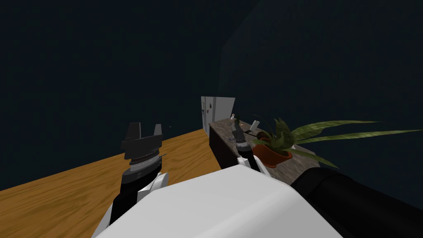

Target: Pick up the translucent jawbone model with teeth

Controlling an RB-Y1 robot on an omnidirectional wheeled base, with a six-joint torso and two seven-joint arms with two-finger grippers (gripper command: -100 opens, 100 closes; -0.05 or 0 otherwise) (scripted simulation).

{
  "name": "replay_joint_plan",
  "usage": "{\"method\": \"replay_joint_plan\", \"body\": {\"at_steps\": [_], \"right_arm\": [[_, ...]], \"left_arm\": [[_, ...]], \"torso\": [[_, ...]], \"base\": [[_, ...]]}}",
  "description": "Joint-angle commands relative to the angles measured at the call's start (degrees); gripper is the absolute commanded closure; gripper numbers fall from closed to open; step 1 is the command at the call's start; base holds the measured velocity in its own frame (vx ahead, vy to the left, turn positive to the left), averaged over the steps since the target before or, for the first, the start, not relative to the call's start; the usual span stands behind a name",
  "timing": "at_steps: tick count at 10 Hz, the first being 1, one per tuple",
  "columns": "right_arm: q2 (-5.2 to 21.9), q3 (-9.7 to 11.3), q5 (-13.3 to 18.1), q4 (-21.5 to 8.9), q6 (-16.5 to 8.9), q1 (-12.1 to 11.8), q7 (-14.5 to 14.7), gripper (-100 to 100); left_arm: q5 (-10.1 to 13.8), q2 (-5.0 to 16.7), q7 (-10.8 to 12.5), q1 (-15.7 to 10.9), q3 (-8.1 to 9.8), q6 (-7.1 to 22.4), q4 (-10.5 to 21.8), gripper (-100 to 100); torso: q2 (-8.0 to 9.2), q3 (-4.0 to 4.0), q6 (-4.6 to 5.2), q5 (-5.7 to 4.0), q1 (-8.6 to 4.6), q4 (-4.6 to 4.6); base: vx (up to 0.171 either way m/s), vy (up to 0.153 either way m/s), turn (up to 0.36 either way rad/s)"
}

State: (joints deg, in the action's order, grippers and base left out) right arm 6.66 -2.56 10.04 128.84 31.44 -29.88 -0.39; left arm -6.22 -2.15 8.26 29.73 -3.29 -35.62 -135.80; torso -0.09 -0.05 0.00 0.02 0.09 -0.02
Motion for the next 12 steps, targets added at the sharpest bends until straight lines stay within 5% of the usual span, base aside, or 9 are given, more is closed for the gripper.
{"method": "replay_joint_plan", "body": {"at_steps": [1, 12], "right_arm": [[1.9, -1.1, 2.8, -0.1, 0.5, -1.6, 2.9, -100], [8.8, -5.2, 13.5, -0.8, 2.7, -8.5, 16.8, -100]], "left_arm": [[0.0, 0.0, 0.0, 0.0, 0.00, 0.0, 0.0, 0], [0.0, 0.0, 0.0, 0.0, 0.00, 0.0, 0.0, 0]], "torso": [[0.00, 0.00, 0.00, 0.00, 0.00, 0.00], [-0.03, -0.02, -0.01, -0.01, -0.03, -0.01]], "base": [[0.040, 0.032, -0.034], [0.028, 0.021, -0.015]]}}
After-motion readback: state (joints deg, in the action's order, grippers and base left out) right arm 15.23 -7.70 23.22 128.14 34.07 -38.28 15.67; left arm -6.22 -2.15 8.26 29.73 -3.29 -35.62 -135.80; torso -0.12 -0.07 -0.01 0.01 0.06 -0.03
